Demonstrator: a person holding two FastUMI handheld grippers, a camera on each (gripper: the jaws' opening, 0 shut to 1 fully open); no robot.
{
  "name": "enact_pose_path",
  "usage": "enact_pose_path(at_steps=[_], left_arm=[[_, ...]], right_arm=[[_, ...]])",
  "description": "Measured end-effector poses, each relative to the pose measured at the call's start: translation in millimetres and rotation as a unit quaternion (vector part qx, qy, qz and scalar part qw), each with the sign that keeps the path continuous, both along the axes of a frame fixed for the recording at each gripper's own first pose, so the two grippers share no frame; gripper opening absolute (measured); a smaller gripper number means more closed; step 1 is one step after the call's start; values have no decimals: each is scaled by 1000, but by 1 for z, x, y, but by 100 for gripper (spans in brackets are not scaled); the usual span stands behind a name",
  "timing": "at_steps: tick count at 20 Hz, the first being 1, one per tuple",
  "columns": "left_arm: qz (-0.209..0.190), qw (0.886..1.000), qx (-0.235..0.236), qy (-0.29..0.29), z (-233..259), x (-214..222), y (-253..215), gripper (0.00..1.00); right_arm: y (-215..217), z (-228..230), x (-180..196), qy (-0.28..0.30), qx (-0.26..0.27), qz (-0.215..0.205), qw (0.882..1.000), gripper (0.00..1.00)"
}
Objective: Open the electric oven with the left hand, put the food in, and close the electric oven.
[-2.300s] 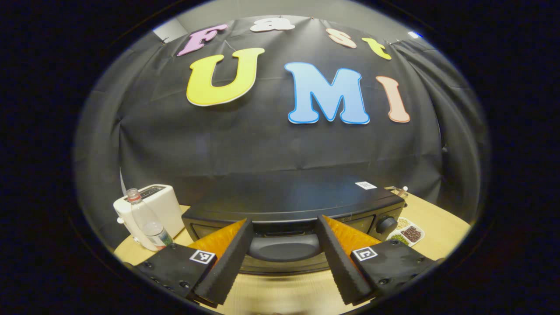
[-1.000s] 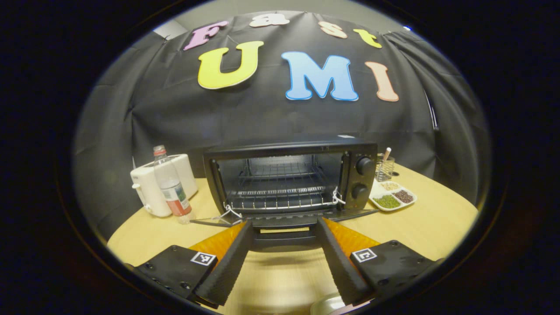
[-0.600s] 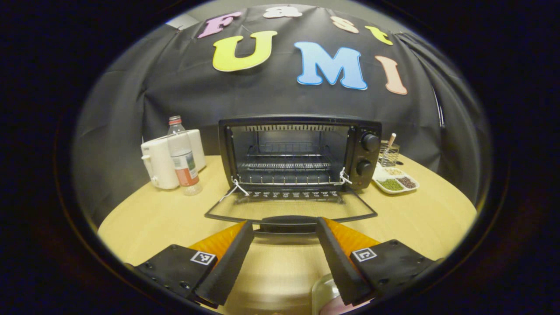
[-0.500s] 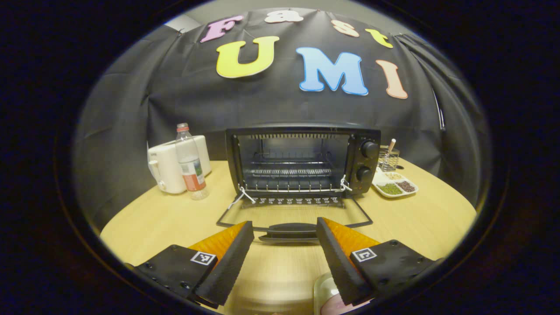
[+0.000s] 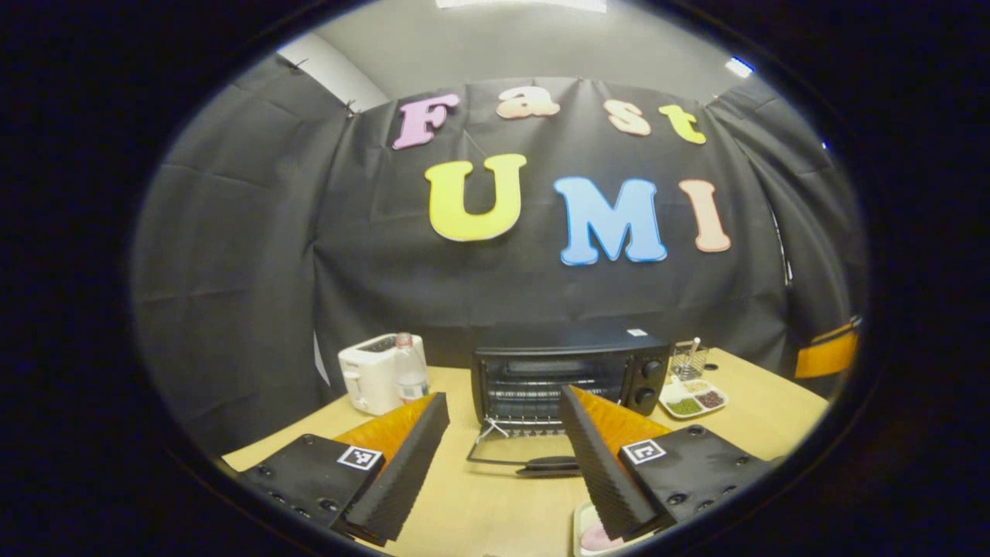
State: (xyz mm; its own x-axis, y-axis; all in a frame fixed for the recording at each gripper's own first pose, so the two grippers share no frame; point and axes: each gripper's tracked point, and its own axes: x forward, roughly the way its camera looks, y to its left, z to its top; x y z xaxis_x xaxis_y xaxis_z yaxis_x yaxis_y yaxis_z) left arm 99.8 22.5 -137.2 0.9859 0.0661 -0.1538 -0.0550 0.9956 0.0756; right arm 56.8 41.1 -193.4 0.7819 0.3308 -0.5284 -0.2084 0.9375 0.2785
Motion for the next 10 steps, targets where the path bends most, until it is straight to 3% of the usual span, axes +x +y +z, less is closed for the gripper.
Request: enact_pose_path(at_steps=[1, 3, 6, 10], left_arm=[[8, 1000, 2, -10, 10, -6, 8, 100], [23, 999, 4, -25, 29, -18, 26, 91], [32, 999, 4, -28, 45, -35, 45, 100], [53, 998, 5, -44, 65, -48, 68, 100]], right_arm=[[6, -13, -3, 33, 16, 13, 999, 99], [17, -34, -9, 92, 43, 35, 994, 99], [30, -64, -23, 169, 68, 64, 981, 99], [46, -97, -38, 272, 117, 70, 953, 98]])
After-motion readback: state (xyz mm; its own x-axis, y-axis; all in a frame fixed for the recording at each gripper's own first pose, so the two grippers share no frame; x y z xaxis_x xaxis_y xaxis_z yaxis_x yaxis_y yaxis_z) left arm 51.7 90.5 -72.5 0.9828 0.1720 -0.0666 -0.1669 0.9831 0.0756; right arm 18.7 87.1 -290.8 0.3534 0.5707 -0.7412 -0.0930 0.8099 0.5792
